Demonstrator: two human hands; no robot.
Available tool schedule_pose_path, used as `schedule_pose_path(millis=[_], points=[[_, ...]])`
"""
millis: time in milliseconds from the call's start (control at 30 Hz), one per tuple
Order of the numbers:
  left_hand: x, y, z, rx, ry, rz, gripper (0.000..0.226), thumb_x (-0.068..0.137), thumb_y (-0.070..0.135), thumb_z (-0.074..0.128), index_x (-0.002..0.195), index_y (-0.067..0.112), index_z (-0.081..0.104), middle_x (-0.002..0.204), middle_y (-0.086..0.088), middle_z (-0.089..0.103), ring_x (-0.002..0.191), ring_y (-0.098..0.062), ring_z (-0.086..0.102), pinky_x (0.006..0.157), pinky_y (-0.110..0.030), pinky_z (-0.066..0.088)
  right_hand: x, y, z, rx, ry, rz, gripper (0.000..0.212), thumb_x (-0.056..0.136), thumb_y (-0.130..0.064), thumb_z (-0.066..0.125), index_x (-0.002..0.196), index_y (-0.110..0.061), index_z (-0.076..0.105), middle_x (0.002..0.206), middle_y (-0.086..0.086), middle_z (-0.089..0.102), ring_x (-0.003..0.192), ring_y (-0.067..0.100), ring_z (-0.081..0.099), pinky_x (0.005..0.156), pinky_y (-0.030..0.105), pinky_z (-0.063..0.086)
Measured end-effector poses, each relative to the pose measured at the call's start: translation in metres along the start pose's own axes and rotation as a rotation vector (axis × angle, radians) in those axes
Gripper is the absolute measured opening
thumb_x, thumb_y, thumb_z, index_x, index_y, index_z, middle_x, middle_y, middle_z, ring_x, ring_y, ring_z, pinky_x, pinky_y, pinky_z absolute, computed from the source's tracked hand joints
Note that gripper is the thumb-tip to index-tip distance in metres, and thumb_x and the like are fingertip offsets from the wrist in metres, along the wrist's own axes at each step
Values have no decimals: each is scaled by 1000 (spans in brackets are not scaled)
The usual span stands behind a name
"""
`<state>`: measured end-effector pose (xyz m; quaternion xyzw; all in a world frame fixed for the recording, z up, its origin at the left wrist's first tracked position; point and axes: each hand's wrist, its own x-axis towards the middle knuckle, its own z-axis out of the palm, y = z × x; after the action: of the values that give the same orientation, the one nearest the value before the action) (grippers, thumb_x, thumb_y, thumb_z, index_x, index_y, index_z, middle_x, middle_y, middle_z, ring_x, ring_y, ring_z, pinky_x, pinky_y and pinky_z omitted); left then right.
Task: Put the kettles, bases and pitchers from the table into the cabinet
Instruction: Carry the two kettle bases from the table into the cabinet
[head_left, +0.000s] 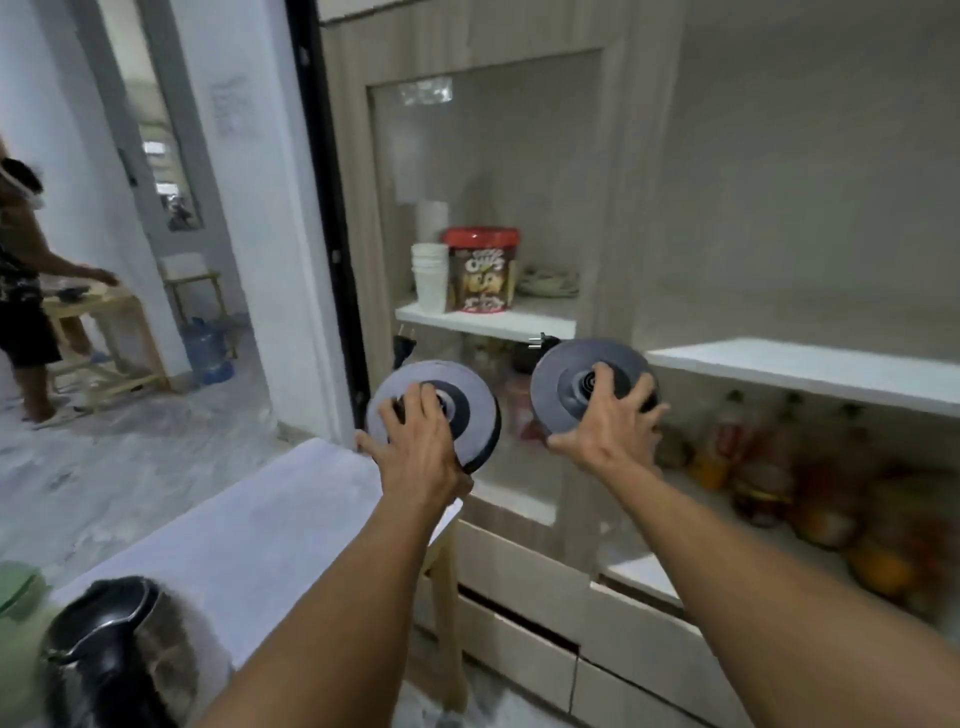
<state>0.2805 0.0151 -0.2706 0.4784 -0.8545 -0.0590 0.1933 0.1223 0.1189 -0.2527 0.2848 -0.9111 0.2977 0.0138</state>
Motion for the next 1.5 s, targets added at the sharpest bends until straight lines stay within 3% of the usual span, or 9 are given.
schedule_pose_path(millis=[200,433,667,800,933,1133,1300,1400,1500], points=[[-2,146,-30,-170,4,277,116,61,33,87,148,19,12,155,5,9,142,-37,7,105,-75,19,7,77,-126,-84,239,252,100,69,-42,81,147,-36,21,158,19,1,137,55,19,106,58,39],[15,297,-20,-210,-126,545,112,64,33,88,147,16,14,152,0,16,141,-38,12,102,-75,23,54,176,-203,-139,294,447,101,67,-42,83,146,-36,21,155,21,6,132,52,26,105,57,39],[88,441,45,-222,-297,505,104,71,32,83,147,16,14,153,-3,15,144,-39,7,105,-73,24,170,268,-232,-154,166,496,108,68,-46,80,151,-34,13,159,20,2,136,53,22,101,56,42],[140,500,95,-146,-415,416,122,63,46,85,151,14,7,153,-4,16,143,-38,15,111,-63,27,236,314,-236,-181,60,524,103,64,-46,84,146,-30,23,157,21,4,137,54,23,102,56,40],[166,525,125,-132,-552,335,149,41,65,86,153,11,4,158,-4,14,145,-37,15,111,-58,31,282,345,-228,-191,-41,521,114,46,-61,76,146,-31,28,153,19,22,132,49,37,104,52,43],[182,535,153,-147,-553,328,138,42,77,76,153,25,13,158,-2,17,145,-35,10,111,-63,21,317,361,-218,-198,-40,458,117,37,-68,67,144,-35,33,144,16,38,129,40,42,101,49,46],[155,518,149,-289,-353,328,135,53,62,83,154,23,3,161,2,9,146,-33,10,112,-65,19,295,348,-208,-233,40,486,100,60,-64,72,144,-33,26,150,20,20,135,51,26,109,60,33],[131,482,126,-327,-239,345,120,61,56,83,152,22,12,157,-1,21,144,-31,19,111,-66,20,269,318,-195,-315,162,327,84,77,-59,66,146,-27,29,154,21,19,140,52,18,113,65,21],[105,420,92,-317,-114,290,106,73,52,76,152,20,14,159,1,19,146,-31,17,111,-67,17,232,263,-179,-243,140,175,75,87,-55,58,149,-25,28,160,20,16,145,49,14,116,64,17]])
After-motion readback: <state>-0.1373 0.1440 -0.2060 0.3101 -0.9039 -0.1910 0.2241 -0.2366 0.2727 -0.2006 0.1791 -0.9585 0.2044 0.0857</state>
